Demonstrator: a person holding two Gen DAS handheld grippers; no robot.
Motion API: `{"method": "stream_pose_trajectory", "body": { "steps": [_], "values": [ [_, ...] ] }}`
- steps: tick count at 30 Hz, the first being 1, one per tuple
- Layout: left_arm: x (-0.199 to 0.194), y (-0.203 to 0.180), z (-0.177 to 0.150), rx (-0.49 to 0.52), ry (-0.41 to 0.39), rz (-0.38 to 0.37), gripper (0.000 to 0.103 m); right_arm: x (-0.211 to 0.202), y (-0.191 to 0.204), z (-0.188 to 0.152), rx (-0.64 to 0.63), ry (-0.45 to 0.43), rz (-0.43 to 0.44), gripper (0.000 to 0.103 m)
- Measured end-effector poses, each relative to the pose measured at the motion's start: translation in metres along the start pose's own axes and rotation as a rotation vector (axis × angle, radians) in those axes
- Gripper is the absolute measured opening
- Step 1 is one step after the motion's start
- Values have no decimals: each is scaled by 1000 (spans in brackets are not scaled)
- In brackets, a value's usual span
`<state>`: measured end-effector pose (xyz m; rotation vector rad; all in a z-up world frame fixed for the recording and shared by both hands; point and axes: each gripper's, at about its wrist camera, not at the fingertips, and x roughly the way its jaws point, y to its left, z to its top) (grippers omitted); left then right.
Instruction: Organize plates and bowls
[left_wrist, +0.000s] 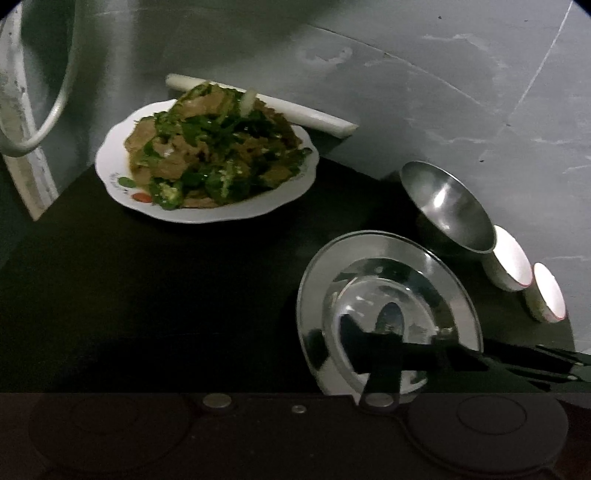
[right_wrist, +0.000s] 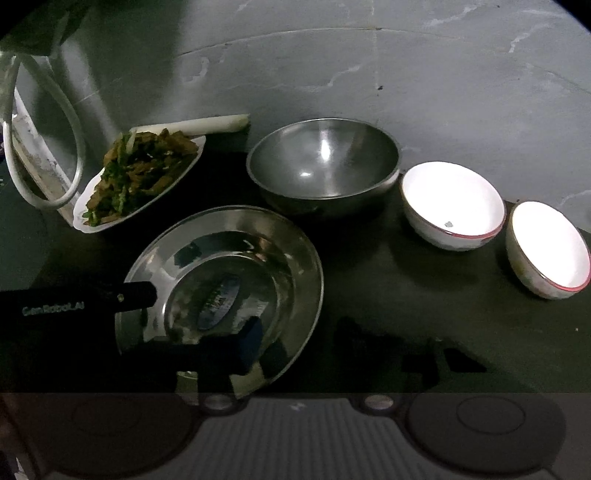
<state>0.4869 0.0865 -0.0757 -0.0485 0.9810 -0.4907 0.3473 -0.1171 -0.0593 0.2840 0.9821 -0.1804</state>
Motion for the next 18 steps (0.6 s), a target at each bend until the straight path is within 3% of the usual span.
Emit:
{"method": "stream_pose_trajectory", "body": {
  "steps": [3,8,18],
  "values": [
    [0,0,0,-6,0,-20,35,0,2,0,-3,0,7,35],
    [3,0,-3,-7,6,-41,21,0,2,-1,8,-1,15,32],
    [-3,5,-10,-24,-25,-41,19,-2,1,-3,-6,-5,26,32]
  ]
}}
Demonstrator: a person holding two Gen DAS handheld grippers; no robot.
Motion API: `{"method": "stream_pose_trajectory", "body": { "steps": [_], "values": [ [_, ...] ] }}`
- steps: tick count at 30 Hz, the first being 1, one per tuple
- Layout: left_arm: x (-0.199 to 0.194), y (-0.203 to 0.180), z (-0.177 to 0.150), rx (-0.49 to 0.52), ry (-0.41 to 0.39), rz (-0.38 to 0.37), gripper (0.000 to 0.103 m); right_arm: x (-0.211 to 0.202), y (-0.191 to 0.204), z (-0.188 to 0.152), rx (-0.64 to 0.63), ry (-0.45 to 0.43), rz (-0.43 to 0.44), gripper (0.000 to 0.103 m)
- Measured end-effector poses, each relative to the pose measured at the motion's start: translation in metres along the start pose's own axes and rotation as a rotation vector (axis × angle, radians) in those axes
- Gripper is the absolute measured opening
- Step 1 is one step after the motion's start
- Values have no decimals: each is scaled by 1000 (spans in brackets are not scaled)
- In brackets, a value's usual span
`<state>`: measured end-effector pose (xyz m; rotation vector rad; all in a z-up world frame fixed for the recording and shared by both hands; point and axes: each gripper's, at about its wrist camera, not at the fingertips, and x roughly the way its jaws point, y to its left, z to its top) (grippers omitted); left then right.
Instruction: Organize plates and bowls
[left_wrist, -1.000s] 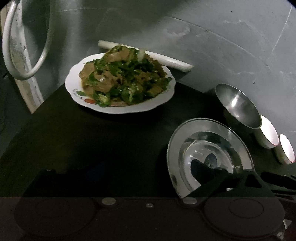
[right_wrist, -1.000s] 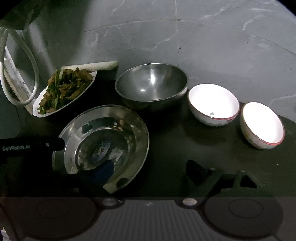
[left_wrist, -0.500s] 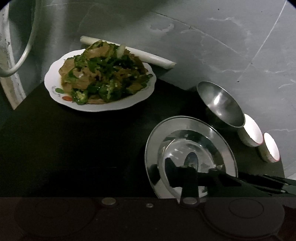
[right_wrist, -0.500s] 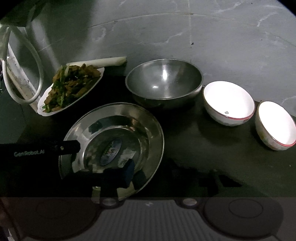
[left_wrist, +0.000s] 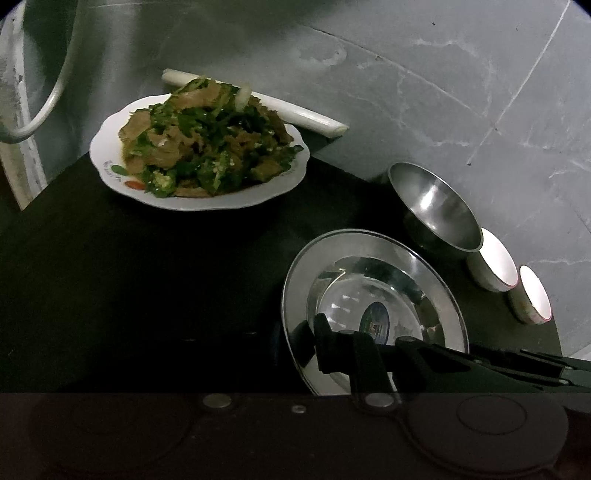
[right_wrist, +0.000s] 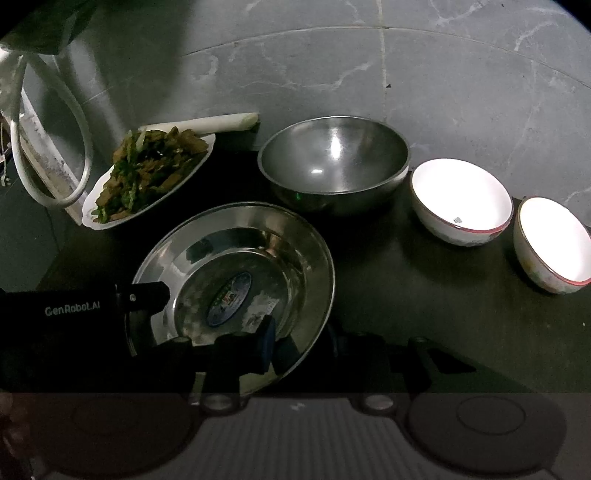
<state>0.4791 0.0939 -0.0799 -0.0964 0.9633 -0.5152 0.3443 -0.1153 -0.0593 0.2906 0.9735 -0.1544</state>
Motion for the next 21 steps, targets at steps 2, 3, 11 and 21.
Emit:
{"method": "stream_pose_trajectory", "body": {
  "steps": [2,3,11,21],
  "values": [
    [-4,1,-2,-3,-6,6,19,-1,2,-2,-9,-1,3,32],
    [-7,1,-3,-2,-13,10,19,-2,3,-3,-16,-2,6,32],
    [-29,2,-7,-11,-65,40,18,-8,14,-5,-55,-32,32,32],
    [-51,-16,0,-2,-162,79,18,-24,11,3,-71,-126,81,32]
  ]
}}
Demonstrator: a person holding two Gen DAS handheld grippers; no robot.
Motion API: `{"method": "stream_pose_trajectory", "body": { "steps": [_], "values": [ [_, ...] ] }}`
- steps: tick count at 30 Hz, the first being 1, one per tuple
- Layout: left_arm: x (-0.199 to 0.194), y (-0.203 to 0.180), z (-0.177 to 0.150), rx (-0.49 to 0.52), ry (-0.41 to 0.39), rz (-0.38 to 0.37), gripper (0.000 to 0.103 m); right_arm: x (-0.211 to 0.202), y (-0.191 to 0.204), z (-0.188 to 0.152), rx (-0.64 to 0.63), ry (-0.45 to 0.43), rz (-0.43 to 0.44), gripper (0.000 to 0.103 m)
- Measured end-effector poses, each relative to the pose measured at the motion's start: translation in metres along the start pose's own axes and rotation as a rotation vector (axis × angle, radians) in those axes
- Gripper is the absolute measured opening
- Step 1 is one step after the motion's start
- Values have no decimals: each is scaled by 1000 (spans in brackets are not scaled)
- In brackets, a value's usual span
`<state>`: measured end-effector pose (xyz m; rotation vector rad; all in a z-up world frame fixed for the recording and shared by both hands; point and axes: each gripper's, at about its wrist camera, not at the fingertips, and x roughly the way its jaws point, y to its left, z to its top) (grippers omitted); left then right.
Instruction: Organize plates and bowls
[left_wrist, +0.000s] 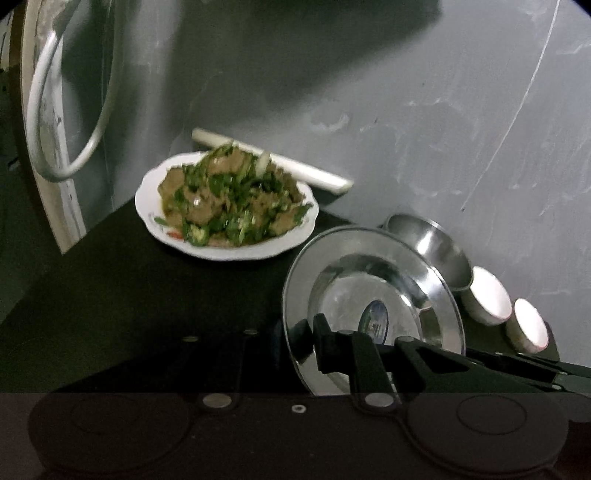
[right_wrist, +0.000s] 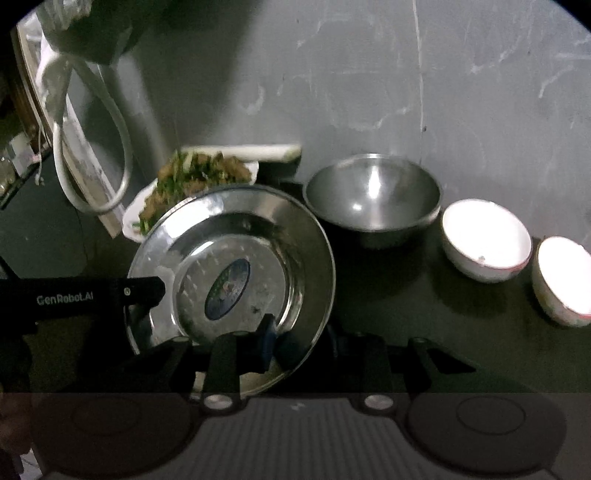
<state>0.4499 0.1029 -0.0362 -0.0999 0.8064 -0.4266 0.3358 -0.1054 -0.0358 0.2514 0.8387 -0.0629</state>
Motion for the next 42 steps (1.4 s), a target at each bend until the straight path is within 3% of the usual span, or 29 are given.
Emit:
{"method": "stream_pose_trajectory", "body": {
  "steps": [11,28,42],
  "values": [
    [-36,-34,-15,21,-17,-31,18,-48,-13,-4,-27,-66,-9,32],
    [-84,-67,-91,6,64,-30,20,-116,-33,-63,-97,-10,-1,32],
    [-95,-74,-118,-12,80,36,21,-123,-34,-88,-148,43,38,32]
  ]
}}
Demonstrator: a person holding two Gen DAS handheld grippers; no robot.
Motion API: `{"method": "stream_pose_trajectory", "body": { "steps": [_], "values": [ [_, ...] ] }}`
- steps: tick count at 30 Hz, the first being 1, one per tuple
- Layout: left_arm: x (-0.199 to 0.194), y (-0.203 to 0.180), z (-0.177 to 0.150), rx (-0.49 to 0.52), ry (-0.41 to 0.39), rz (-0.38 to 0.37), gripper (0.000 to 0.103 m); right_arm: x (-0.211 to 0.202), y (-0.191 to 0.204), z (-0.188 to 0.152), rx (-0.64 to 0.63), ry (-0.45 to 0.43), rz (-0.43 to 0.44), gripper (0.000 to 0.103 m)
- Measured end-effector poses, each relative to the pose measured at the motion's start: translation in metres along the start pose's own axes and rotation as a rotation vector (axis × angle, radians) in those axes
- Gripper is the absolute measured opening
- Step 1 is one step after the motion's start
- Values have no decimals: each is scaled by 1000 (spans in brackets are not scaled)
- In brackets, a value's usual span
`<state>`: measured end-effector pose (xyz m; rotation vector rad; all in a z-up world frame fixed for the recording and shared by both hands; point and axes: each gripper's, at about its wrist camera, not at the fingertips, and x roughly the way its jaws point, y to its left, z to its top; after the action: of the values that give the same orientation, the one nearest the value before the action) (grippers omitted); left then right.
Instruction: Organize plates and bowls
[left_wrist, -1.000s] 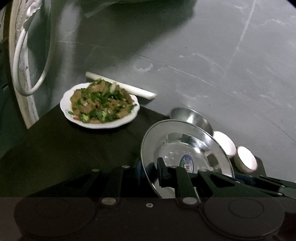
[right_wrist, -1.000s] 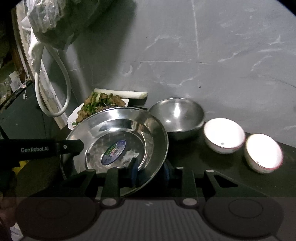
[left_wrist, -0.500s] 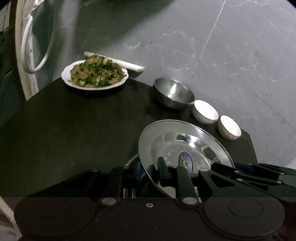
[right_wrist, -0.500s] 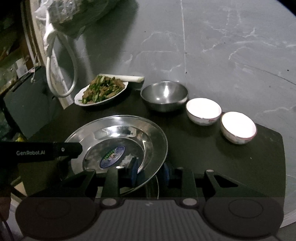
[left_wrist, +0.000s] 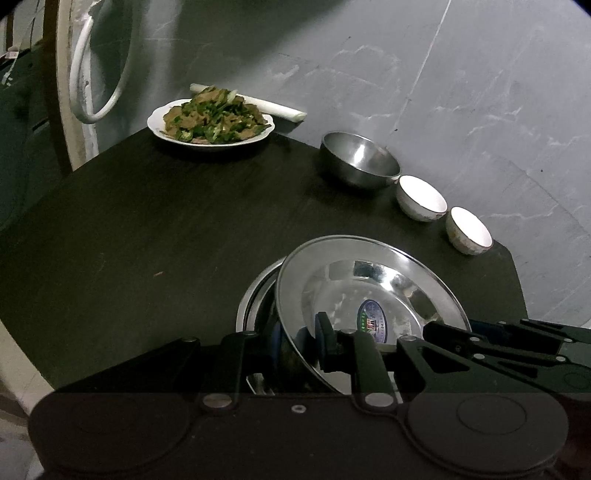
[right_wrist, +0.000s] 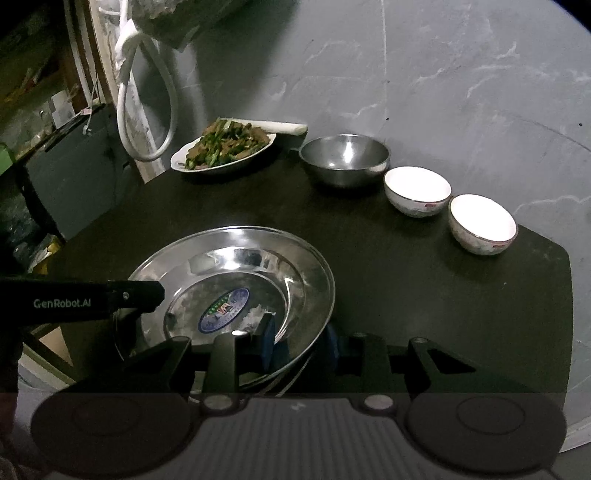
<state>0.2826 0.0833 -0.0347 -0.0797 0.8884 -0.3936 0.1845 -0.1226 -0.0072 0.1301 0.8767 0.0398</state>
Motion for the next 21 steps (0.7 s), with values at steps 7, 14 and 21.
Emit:
{"method": "stream_pose_trajectory", "body": {
  "steps": [7,14,21],
  "values": [
    [-1,-2,-4,16,1,23,21,4,1,-4,-6,18,14,33],
    [1,0,-6,19,11,45,22,9,6,-7,-20,31,23,33],
    [2,3,-5,28,13,58,23,12,12,-8,-44,27,20,34]
  ]
}}
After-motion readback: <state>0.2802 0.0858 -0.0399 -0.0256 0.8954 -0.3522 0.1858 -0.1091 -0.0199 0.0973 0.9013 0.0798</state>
